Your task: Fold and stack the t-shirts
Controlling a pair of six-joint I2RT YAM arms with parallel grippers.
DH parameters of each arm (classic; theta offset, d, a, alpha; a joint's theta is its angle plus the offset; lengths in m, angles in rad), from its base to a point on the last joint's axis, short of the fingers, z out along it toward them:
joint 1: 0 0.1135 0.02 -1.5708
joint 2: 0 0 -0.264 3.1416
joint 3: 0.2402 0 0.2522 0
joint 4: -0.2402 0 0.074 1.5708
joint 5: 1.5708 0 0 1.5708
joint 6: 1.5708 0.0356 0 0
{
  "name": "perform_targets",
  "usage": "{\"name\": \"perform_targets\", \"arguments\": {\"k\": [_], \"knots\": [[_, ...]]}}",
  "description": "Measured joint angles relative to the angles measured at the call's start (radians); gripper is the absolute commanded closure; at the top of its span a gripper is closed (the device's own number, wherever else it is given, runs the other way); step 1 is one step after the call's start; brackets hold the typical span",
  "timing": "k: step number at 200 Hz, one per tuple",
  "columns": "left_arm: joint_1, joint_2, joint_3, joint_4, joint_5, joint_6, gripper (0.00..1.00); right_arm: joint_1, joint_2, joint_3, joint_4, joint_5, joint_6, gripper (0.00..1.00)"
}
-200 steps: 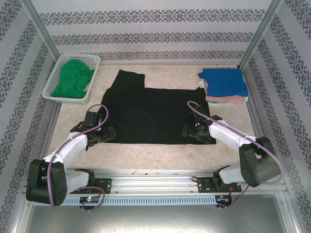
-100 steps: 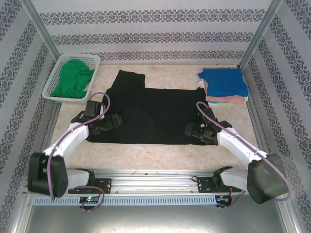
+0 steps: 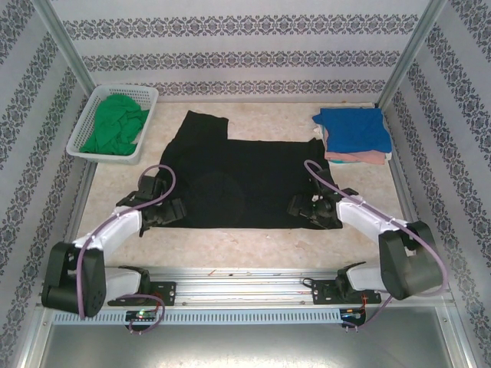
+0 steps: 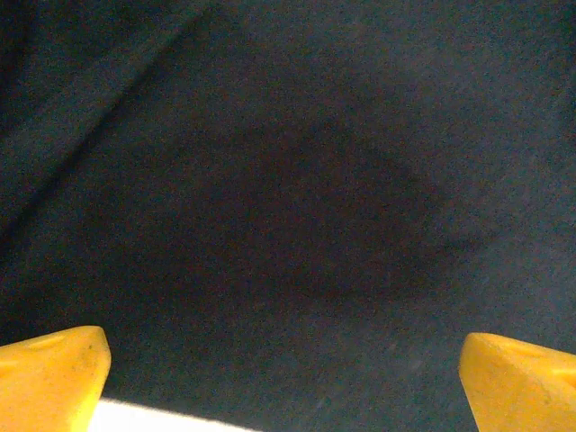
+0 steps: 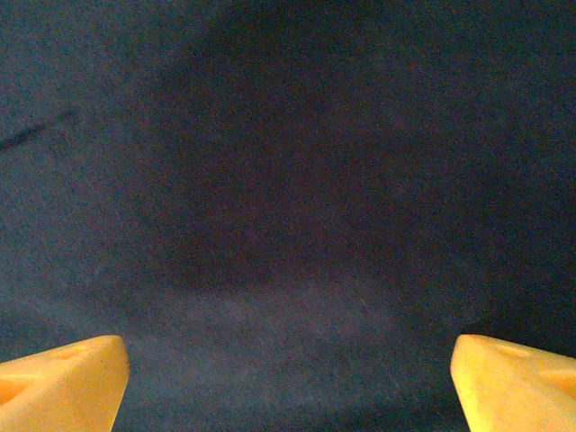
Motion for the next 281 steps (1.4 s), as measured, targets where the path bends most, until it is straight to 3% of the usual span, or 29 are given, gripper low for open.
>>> {"name": "perform_targets", "arguments": {"k": [34, 51, 90, 119, 141, 186, 237, 281], "knots": [[0.0, -0.15, 0.001, -0.094, -0.036, -0.023, 0.0, 0.001, -0.12, 0.002, -0.05, 0.01, -0.005, 0.07], [0.0, -0.154, 0.036, -0.119, -0.033, -0.024, 0.0, 0.015, -0.126, 0.038, -0.046, 0.019, -0.008, 0.07], [-0.035, 0.07, 0.188, 0.003, 0.053, 0.026, 0.0, 0.129, 0.053, 0.197, 0.024, 0.051, -0.031, 0.05], [-0.039, 0.259, 0.228, 0.086, 0.076, 0.062, 0.0, 0.133, 0.165, 0.199, 0.069, 0.063, -0.027, 0.04], [-0.039, 0.309, 0.179, 0.116, 0.075, 0.065, 0.0, 0.134, 0.208, 0.161, 0.089, 0.066, -0.007, 0.02], [-0.067, 0.09, -0.022, 0.218, 0.07, -0.026, 0.0, 0.177, 0.162, 0.08, 0.158, 0.104, 0.045, 0.02], [-0.087, -0.197, -0.143, -0.006, 0.023, -0.124, 0.0, 0.231, 0.089, 0.019, 0.151, 0.11, 0.105, 0.02], [-0.087, -0.161, -0.089, -0.107, -0.017, -0.124, 0.0, 0.254, -0.048, -0.053, 0.041, 0.081, 0.15, 0.02]]}}
